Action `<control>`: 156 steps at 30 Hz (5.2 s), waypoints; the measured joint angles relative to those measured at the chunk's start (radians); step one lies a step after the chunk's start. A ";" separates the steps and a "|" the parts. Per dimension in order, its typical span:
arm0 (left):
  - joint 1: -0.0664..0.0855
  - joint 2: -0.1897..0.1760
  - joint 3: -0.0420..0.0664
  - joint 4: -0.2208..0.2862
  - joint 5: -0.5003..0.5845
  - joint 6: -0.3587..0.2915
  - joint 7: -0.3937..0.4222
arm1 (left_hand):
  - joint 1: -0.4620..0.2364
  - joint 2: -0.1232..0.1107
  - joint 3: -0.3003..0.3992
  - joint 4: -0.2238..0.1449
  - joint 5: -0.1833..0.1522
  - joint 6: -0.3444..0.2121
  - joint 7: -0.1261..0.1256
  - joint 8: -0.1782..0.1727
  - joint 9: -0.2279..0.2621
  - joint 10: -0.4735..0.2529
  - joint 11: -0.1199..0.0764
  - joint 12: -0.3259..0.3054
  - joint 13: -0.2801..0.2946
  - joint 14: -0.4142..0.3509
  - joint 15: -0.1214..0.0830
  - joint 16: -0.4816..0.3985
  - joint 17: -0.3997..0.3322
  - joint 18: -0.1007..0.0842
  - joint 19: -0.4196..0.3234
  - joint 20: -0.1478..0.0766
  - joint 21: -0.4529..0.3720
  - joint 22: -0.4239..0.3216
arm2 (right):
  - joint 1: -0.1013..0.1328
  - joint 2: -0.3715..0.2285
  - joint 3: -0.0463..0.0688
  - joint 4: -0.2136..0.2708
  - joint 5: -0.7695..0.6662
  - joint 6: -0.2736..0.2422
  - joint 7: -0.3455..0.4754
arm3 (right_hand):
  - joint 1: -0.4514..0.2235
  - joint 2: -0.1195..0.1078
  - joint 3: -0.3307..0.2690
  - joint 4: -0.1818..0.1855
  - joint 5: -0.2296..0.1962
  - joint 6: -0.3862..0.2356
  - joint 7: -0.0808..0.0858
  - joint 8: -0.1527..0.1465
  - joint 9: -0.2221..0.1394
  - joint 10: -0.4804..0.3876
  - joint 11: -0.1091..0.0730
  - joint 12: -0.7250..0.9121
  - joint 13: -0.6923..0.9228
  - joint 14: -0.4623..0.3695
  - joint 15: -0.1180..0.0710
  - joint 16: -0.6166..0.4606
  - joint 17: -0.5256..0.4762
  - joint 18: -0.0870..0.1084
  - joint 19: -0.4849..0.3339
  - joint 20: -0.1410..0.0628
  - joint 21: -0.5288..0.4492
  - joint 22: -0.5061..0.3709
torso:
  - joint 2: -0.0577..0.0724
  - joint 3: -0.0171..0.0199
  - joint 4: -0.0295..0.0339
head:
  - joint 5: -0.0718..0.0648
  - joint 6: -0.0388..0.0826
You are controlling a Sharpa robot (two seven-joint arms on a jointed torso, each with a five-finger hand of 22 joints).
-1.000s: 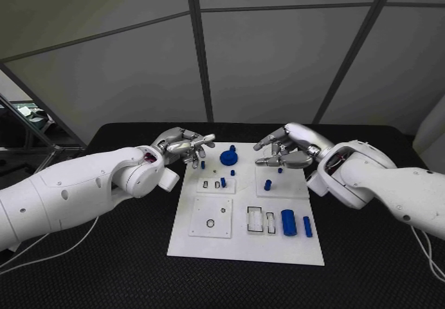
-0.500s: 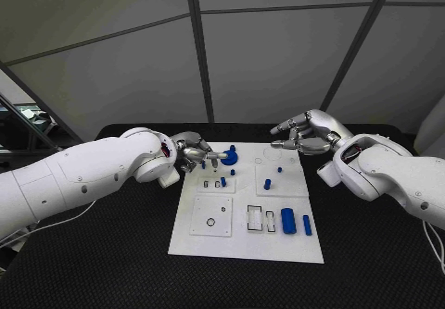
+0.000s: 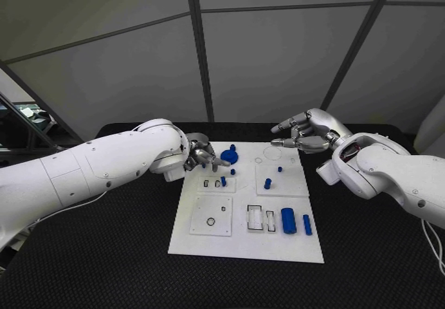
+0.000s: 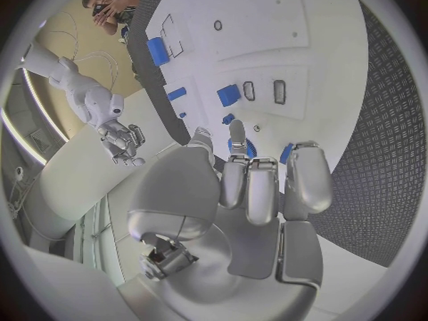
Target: Assemble the parts on the task board
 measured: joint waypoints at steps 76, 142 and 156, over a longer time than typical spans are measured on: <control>0.007 0.082 -0.024 -0.041 -0.033 0.134 -0.091 | 0.148 0.040 0.078 -0.108 0.123 -0.013 -0.006 -0.072 0.146 -0.020 0.005 -0.054 0.082 0.000 -0.006 -0.012 0.000 0.000 -0.008 0.000 -0.008 -0.002 | 0.000 0.039 0.000 -0.043 -0.016 -0.004 -0.028 | -0.004 0.004 0.003 0.003 0.075 0.000 0.000 0.000 0.003 -0.008 0.000 -0.004 -0.014 0.000 0.000 -0.012 -0.013 0.000 0.000 0.000 -0.012 -0.024 | 0.000 -0.0008 0.0009 | -0.002 -0.020; -0.044 -0.021 -0.025 0.084 -0.037 -0.041 -0.072 | 0.127 0.046 0.218 -0.159 0.279 -0.009 0.011 -0.149 0.270 -0.009 -0.001 -0.034 0.069 0.002 -0.005 0.023 0.000 -0.001 0.009 -0.005 0.006 0.066 | -0.001 0.047 -0.001 -0.077 -0.024 0.011 -0.034 | -0.004 0.004 0.003 0.003 0.075 0.000 0.000 0.000 0.004 -0.008 0.000 -0.004 -0.014 0.000 0.000 -0.012 -0.013 0.000 0.000 0.000 -0.016 -0.026 | -0.006 0.0038 0.0086 | 0.017 -0.043; -0.047 -0.022 -0.025 0.083 -0.048 -0.036 -0.081 | 0.109 0.033 0.237 -0.170 0.280 -0.006 0.014 -0.155 0.278 -0.010 0.001 -0.033 0.043 0.002 -0.005 0.023 0.000 -0.001 0.009 -0.005 0.009 0.070 | -0.001 0.048 -0.001 -0.079 -0.028 0.012 -0.034 | -0.004 0.004 0.003 0.003 0.075 0.000 0.000 0.000 0.004 -0.007 0.000 -0.004 -0.014 0.000 0.000 -0.012 -0.013 0.000 0.000 0.000 -0.016 -0.026 | -0.006 0.0037 0.0093 | 0.018 -0.044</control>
